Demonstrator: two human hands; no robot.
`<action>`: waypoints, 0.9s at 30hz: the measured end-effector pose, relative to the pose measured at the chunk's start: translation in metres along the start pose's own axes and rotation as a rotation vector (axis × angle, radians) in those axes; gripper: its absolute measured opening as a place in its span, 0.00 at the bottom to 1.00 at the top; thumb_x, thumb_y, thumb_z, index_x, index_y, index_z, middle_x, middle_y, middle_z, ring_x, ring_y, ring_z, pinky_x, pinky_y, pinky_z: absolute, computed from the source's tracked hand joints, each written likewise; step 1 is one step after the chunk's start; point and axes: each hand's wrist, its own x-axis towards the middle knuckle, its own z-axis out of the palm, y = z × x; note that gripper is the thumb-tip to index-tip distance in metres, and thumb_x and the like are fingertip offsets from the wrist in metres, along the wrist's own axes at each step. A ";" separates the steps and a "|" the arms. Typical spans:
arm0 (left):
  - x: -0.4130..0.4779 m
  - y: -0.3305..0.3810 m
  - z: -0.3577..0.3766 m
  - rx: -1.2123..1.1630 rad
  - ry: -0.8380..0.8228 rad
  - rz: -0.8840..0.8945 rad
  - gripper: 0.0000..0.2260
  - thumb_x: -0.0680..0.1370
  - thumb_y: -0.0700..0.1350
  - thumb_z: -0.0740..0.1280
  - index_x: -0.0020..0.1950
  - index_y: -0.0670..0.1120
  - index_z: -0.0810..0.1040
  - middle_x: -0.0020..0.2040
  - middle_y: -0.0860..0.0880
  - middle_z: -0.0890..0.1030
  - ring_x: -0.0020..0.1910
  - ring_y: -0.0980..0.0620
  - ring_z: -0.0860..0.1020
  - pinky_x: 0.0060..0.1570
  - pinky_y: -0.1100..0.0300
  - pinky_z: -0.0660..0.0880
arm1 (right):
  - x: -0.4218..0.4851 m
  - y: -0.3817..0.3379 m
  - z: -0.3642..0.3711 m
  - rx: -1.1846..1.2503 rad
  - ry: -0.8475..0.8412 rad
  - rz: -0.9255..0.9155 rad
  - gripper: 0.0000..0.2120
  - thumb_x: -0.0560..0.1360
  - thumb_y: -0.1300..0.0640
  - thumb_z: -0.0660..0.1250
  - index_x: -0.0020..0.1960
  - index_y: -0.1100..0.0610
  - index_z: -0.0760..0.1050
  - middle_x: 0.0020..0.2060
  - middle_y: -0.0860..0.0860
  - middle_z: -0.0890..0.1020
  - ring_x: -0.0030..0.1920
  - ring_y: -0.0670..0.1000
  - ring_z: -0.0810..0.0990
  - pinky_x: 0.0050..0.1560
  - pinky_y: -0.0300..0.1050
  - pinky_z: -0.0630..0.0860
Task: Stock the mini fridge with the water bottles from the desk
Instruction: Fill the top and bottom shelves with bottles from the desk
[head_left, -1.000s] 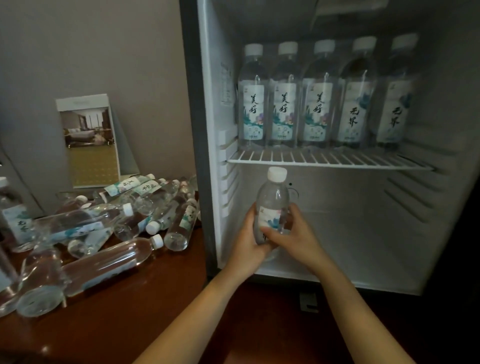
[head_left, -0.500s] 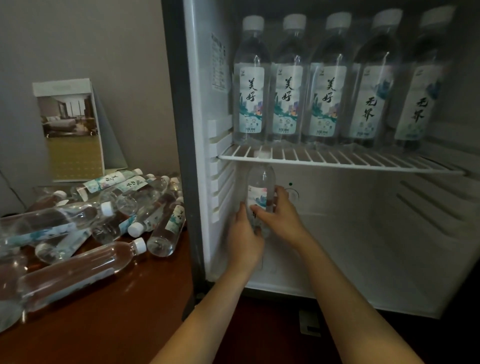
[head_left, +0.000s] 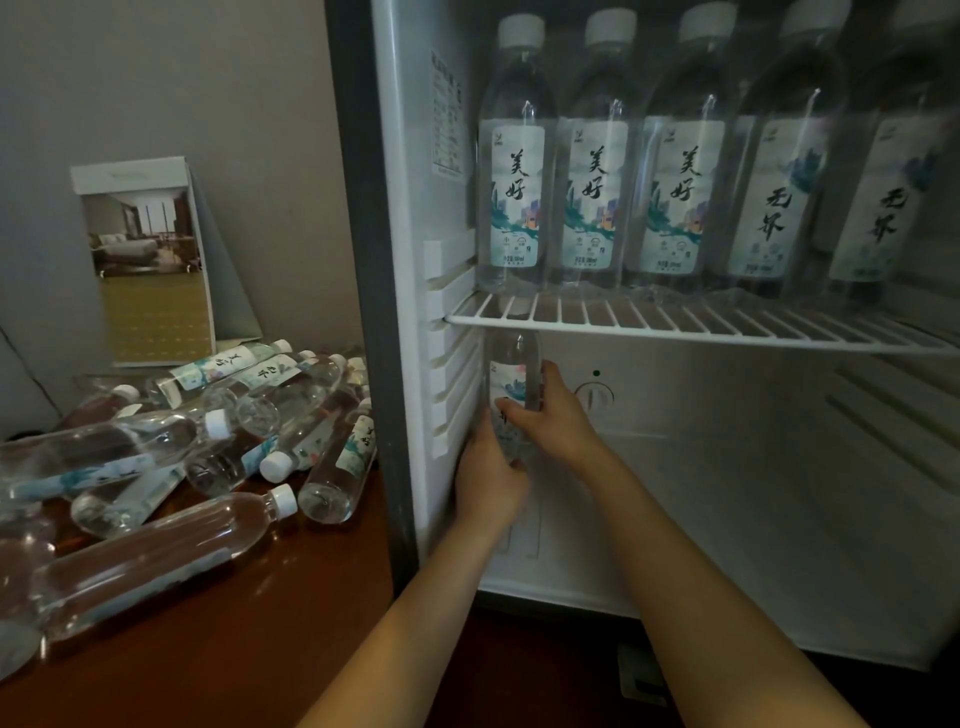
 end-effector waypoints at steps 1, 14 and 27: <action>0.001 0.000 0.000 -0.003 -0.002 -0.005 0.27 0.75 0.34 0.61 0.73 0.46 0.61 0.67 0.45 0.72 0.67 0.50 0.70 0.66 0.59 0.67 | 0.000 -0.001 0.000 -0.004 -0.001 -0.002 0.26 0.73 0.60 0.70 0.66 0.61 0.63 0.59 0.57 0.78 0.57 0.54 0.78 0.53 0.43 0.75; -0.009 0.008 0.001 0.108 -0.058 -0.102 0.32 0.73 0.35 0.63 0.76 0.46 0.54 0.69 0.44 0.70 0.66 0.47 0.71 0.63 0.53 0.72 | -0.006 -0.013 -0.008 -0.042 -0.206 0.090 0.39 0.75 0.58 0.67 0.75 0.61 0.44 0.69 0.55 0.68 0.68 0.54 0.70 0.67 0.49 0.68; -0.091 0.030 -0.083 0.158 -0.285 -0.038 0.15 0.78 0.40 0.63 0.64 0.46 0.74 0.58 0.48 0.79 0.58 0.56 0.76 0.55 0.71 0.68 | -0.086 -0.051 0.013 0.147 0.246 0.311 0.05 0.74 0.63 0.60 0.45 0.55 0.72 0.42 0.59 0.82 0.38 0.57 0.80 0.41 0.49 0.78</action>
